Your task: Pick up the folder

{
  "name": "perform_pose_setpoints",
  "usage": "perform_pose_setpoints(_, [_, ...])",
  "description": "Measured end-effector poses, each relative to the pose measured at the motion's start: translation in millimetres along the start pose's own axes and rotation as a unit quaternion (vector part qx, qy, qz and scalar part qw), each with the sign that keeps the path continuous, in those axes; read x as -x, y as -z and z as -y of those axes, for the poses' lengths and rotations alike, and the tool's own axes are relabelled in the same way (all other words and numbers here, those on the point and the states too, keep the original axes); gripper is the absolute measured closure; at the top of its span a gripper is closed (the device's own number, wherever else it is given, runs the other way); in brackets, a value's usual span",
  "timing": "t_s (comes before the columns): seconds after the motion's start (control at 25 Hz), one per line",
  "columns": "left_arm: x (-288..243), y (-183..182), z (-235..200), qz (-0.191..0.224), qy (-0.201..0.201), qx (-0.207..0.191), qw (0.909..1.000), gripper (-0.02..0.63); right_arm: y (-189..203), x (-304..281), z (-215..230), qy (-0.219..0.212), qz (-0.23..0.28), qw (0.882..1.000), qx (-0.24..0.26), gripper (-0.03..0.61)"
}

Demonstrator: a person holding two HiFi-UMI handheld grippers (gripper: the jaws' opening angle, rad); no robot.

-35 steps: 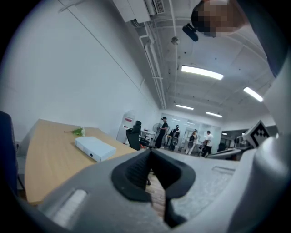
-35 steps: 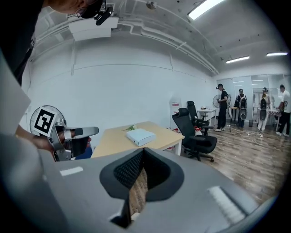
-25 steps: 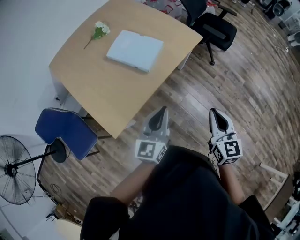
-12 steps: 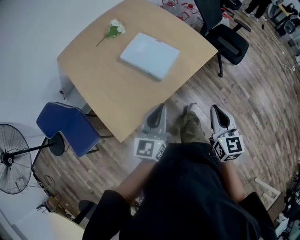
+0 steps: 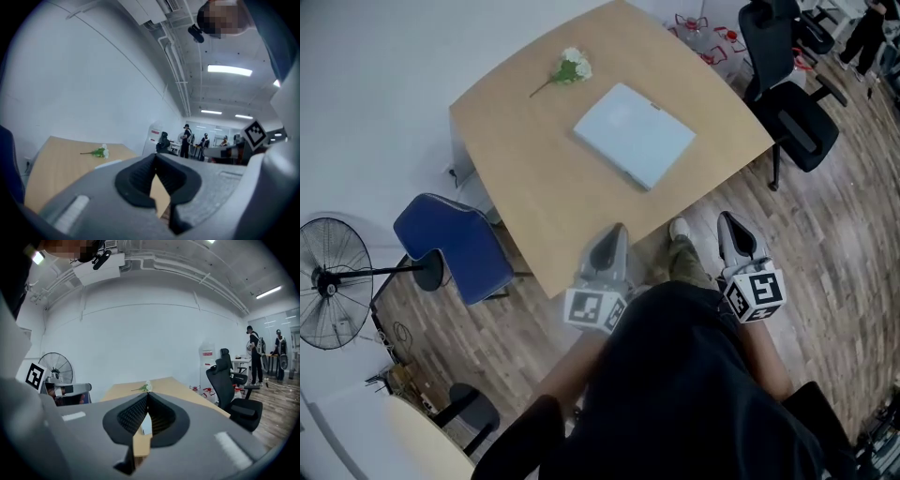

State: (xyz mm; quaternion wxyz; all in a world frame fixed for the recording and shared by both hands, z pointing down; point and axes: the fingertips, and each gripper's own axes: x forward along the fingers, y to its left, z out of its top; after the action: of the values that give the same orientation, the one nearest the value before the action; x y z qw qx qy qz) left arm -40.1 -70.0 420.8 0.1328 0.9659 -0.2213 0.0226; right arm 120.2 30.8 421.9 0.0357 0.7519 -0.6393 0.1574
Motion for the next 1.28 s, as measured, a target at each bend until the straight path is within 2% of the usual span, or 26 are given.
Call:
perform_pose_setpoints(0.2, [-64, 7, -15, -0.03, -0.032, 0.012, 0.999, 0.612, -18, -49, 58, -0.025, -0.009, 1.0, 0.004, 0.578])
perform_pose_setpoints(0.4, [-120, 5, -24, -0.041, -0.061, 0.002, 0.9973, 0.612, -18, -92, 110, -0.051, -0.036, 0.998, -0.003, 0.578])
perform_pose_setpoints(0.72, [-164, 9, -35, -0.054, -0.133, 0.02, 0.9895, 0.612, -37, -159, 155, -0.105, -0.042, 0.994, 0.005, 0.578])
perform_pose_setpoints(0.92, [-190, 13, -36, -0.061, -0.162, 0.03, 0.9844, 0.612, -29, -192, 192, -0.122, -0.067, 0.99, -0.004, 0.578])
perform_pose_setpoints(1.04, [-200, 16, -42, -0.062, -0.187, 0.034, 0.9799, 0.612, -21, -218, 201, -0.146, -0.086, 0.986, -0.004, 0.578])
perform_pose_setpoints(1.28, [-205, 27, -54, -0.058, -0.238, 0.048, 0.9684, 0.612, -11, -252, 183, -0.239, -0.102, 0.965, 0.038, 0.578])
